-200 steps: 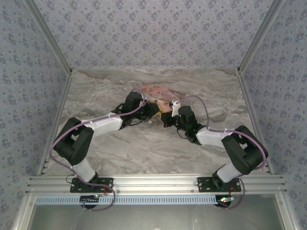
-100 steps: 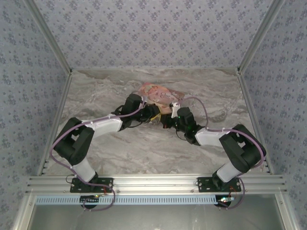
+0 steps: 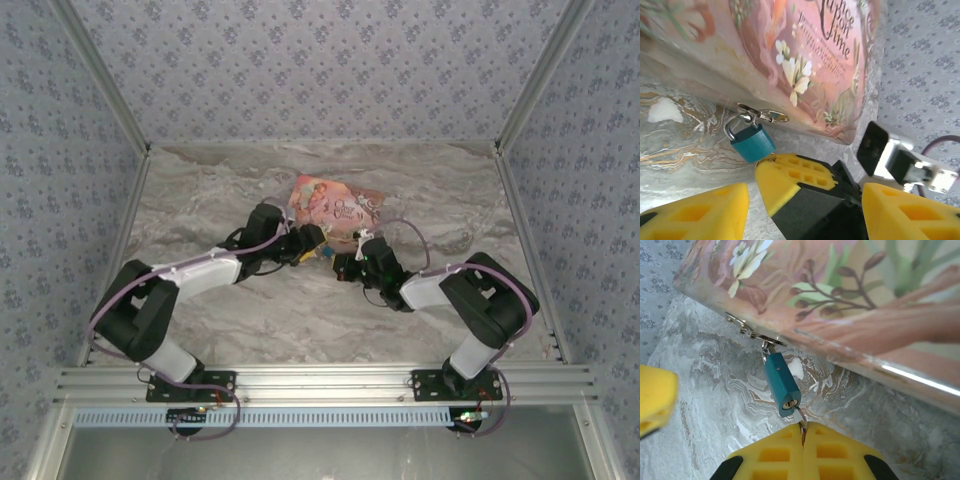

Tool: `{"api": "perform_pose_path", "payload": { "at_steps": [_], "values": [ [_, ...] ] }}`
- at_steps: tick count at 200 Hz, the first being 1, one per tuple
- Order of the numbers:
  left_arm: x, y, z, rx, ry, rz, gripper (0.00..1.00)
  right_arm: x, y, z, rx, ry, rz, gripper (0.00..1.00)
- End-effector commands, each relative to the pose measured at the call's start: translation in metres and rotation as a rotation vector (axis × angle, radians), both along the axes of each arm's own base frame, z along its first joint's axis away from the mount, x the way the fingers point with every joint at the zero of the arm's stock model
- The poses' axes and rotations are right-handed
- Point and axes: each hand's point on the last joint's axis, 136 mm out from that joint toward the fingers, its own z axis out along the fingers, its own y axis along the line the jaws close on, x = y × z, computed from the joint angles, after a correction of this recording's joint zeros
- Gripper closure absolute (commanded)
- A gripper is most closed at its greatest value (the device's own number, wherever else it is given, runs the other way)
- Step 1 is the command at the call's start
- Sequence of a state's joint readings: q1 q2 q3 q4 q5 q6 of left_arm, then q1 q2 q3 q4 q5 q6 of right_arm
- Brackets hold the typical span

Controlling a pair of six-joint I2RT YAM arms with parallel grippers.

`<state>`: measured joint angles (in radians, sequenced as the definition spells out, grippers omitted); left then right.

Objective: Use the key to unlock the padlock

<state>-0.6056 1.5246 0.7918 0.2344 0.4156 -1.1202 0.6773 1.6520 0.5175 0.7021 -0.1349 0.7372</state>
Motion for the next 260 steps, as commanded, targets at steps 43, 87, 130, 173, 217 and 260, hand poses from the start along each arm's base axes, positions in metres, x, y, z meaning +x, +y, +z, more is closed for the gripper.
{"api": "perform_pose_path", "payload": {
  "at_steps": [43, 87, 130, 173, 217, 260],
  "values": [
    [0.000, 0.013, -0.007, -0.081, -0.001, 0.087, 0.46, -0.007, 0.012, 0.009, 0.181, 0.118, -0.075, 1.00],
    [0.004, 0.014, -0.024, -0.145, 0.029, 0.150, 0.53, -0.010, 0.020, 0.008, 0.204, 0.177, -0.087, 1.00],
    [0.008, 0.003, -0.033, -0.218, 0.062, 0.146, 0.57, -0.009, 0.022, 0.004, 0.219, 0.208, -0.102, 1.00],
    [0.011, -0.009, -0.041, -0.268, 0.079, 0.149, 0.62, -0.009, 0.026, 0.002, 0.236, 0.235, -0.102, 1.00],
    [0.011, -0.014, -0.051, -0.283, 0.105, 0.153, 0.66, -0.008, 0.027, 0.003, 0.240, 0.239, -0.105, 1.00],
    [0.015, -0.015, -0.053, -0.295, 0.107, 0.166, 0.76, -0.009, 0.028, 0.005, 0.251, 0.252, -0.103, 1.00]
  ]
}}
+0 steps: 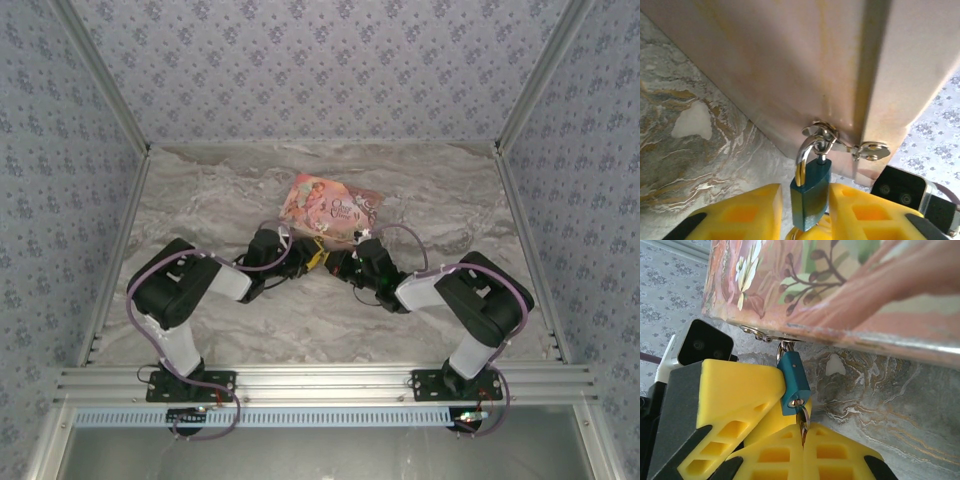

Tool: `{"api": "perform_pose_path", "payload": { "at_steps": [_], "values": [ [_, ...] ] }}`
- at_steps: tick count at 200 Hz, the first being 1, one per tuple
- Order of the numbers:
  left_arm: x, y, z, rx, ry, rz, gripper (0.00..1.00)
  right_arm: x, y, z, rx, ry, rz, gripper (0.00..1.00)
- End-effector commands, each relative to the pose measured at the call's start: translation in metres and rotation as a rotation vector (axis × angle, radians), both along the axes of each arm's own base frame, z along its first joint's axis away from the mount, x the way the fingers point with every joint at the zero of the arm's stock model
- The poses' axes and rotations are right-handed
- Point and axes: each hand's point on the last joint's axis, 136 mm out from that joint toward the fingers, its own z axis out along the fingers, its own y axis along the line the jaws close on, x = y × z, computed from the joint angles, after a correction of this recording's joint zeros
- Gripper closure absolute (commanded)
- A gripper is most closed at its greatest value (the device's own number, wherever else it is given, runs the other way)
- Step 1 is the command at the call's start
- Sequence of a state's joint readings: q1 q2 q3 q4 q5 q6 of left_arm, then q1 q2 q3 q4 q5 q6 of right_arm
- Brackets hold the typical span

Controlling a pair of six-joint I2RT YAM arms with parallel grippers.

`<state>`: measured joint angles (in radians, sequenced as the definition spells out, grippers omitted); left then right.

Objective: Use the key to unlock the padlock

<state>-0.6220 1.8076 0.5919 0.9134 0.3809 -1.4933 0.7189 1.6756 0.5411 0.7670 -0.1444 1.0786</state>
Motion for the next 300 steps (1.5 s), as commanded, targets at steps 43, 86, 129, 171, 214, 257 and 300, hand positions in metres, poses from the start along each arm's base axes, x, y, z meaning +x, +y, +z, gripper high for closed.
{"api": "perform_pose_path", "payload": {
  "at_steps": [43, 86, 129, 171, 214, 257, 300],
  "values": [
    [0.006, -0.002, 0.005, -0.016, -0.031, 0.005, 0.93, -0.007, 0.008, -0.004, 0.030, 0.060, 0.031, 1.00],
    [0.006, 0.001, 0.013, 0.015, -0.052, 0.004, 1.00, -0.018, -0.006, -0.015, -0.122, 0.035, 0.072, 0.76],
    [0.008, 0.004, 0.025, 0.031, -0.071, 0.003, 1.00, -0.030, -0.032, -0.004, -0.359, -0.118, 0.157, 0.47],
    [0.010, 0.000, 0.035, 0.005, -0.057, -0.009, 1.00, -0.046, -0.031, 0.033, -0.626, -0.397, 0.318, 0.22],
    [0.012, -0.002, 0.040, -0.011, -0.029, -0.007, 1.00, -0.047, -0.038, 0.087, -0.856, -0.729, 0.249, 0.07],
    [0.014, -0.007, 0.049, -0.032, -0.023, -0.023, 1.00, -0.057, -0.028, 0.087, -1.055, -1.071, 0.390, 0.00],
    [0.015, -0.009, 0.055, -0.049, -0.010, -0.040, 1.00, -0.040, -0.022, 0.066, -1.225, -1.131, 0.410, 0.11]
  ]
}}
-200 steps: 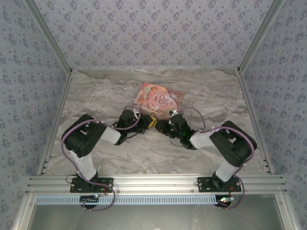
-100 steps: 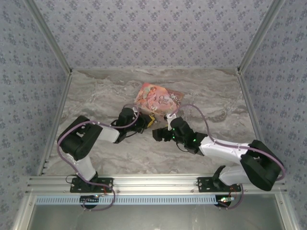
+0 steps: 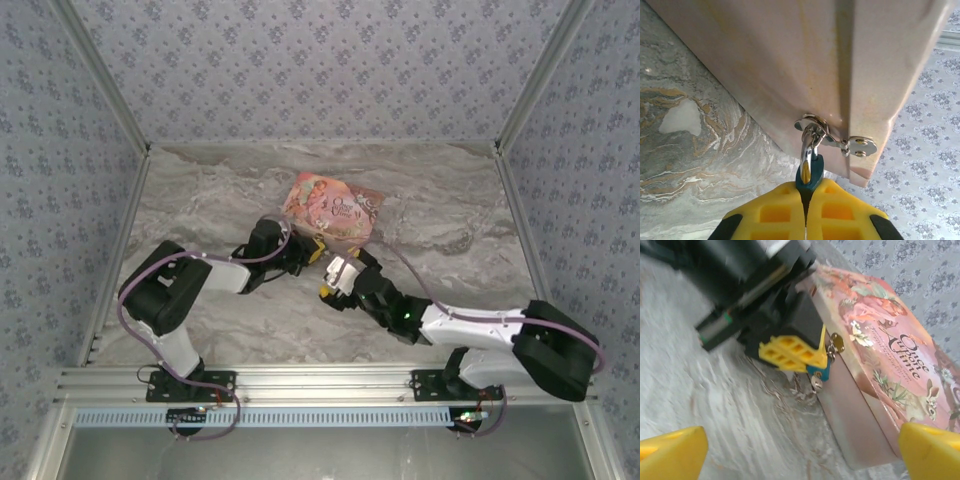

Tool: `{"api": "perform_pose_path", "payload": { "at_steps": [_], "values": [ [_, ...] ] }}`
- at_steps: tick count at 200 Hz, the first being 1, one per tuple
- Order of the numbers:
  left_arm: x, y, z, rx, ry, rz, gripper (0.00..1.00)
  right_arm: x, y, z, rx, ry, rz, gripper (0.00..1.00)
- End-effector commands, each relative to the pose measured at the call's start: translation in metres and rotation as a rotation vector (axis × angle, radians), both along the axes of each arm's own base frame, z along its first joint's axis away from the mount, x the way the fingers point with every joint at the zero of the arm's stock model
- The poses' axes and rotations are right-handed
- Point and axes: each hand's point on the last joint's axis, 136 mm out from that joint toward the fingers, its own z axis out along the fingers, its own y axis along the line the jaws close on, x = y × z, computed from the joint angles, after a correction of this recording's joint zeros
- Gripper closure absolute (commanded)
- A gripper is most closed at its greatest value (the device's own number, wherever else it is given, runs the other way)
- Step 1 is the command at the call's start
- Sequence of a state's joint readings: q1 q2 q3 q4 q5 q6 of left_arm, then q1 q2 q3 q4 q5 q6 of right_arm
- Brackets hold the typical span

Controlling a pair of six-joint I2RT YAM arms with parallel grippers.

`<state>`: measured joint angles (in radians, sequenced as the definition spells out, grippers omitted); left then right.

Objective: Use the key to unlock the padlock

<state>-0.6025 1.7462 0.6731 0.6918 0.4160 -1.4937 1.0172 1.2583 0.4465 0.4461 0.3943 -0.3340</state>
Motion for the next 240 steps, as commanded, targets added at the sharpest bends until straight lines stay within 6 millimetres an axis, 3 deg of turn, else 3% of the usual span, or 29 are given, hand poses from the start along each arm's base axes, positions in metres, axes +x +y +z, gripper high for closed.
{"api": "perform_pose_path", "payload": {
  "at_steps": [1, 33, 44, 112, 145, 204, 240],
  "values": [
    [0.011, -0.010, 0.045, -0.084, -0.083, -0.026, 1.00, 0.019, 0.005, 0.011, -0.086, -0.156, -0.018, 0.12],
    [0.014, -0.010, 0.047, -0.080, -0.086, -0.034, 1.00, 0.042, 0.020, -0.002, -0.136, -0.202, -0.056, 0.29],
    [0.015, -0.010, 0.048, -0.083, -0.086, -0.034, 1.00, 0.048, 0.024, -0.006, -0.146, -0.217, -0.072, 0.30],
    [0.019, -0.015, 0.055, -0.092, -0.095, -0.055, 1.00, 0.070, 0.016, -0.025, -0.089, -0.137, -0.127, 0.52],
    [0.019, -0.015, 0.052, -0.087, -0.090, -0.059, 1.00, 0.076, 0.007, -0.024, -0.061, -0.125, -0.149, 0.54],
    [0.017, -0.015, 0.052, -0.088, -0.086, -0.059, 1.00, 0.081, 0.018, -0.023, -0.058, -0.130, -0.123, 0.57],
    [0.016, -0.014, 0.052, -0.088, -0.084, -0.060, 1.00, 0.082, 0.023, -0.021, -0.048, -0.121, -0.115, 0.66]
  ]
}}
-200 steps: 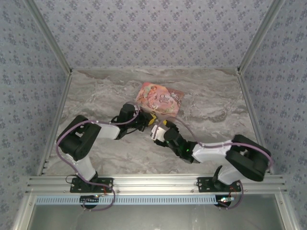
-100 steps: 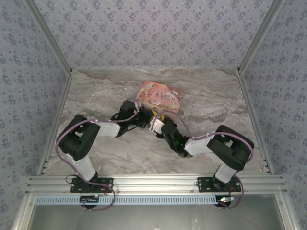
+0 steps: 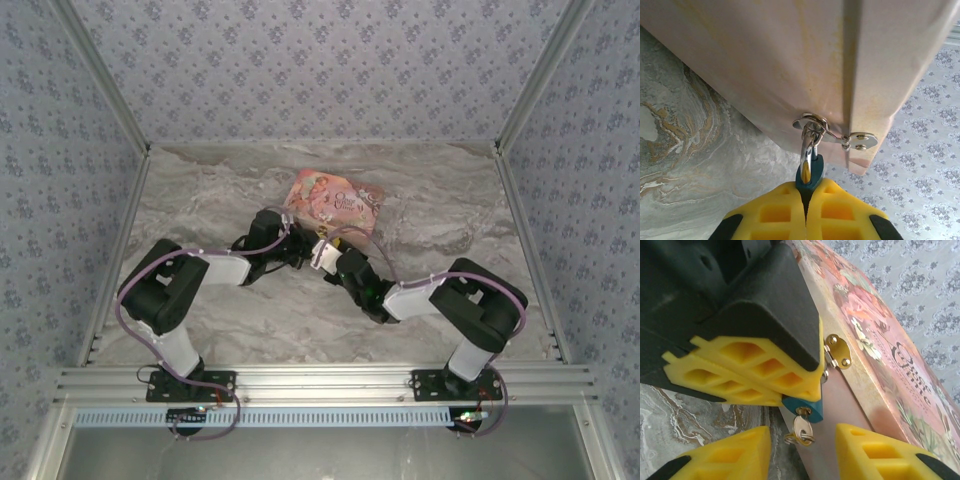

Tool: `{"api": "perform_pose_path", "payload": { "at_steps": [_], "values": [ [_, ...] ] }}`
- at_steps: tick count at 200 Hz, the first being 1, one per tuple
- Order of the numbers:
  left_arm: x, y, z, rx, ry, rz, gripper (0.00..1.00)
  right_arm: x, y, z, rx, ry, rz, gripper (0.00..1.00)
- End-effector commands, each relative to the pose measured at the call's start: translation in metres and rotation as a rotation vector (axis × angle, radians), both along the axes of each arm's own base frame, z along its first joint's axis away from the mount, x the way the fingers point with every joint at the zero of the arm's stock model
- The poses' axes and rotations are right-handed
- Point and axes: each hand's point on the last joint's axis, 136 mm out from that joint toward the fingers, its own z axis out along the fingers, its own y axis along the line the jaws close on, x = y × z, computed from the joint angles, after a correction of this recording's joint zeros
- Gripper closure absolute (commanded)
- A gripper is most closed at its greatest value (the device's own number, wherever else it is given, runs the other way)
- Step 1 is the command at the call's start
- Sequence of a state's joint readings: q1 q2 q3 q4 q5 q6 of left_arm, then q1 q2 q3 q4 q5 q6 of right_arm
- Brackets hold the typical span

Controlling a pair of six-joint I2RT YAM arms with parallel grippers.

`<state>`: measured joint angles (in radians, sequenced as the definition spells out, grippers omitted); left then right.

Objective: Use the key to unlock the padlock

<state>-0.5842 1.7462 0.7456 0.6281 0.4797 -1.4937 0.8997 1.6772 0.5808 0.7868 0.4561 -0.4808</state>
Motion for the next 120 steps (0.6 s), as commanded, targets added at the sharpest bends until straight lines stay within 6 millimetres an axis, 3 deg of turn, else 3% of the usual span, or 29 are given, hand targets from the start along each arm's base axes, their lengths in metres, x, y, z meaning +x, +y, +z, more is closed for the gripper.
{"api": "perform_pose_path", "payload": {
  "at_steps": [1, 75, 120],
  "values": [
    [0.0077, -0.0068, 0.0349, -0.061, -0.092, -0.020, 1.00, 0.0053, 0.0096, 0.0075, 0.039, -0.004, 0.006, 0.67],
    [0.0065, -0.0067, 0.0342, -0.063, -0.089, -0.025, 1.00, 0.0047, 0.0091, 0.0020, 0.045, 0.017, -0.008, 1.00],
    [0.0052, -0.0067, 0.0342, -0.063, -0.089, -0.028, 1.00, 0.0045, 0.0114, 0.0028, 0.070, 0.032, -0.005, 1.00]
  ]
}}
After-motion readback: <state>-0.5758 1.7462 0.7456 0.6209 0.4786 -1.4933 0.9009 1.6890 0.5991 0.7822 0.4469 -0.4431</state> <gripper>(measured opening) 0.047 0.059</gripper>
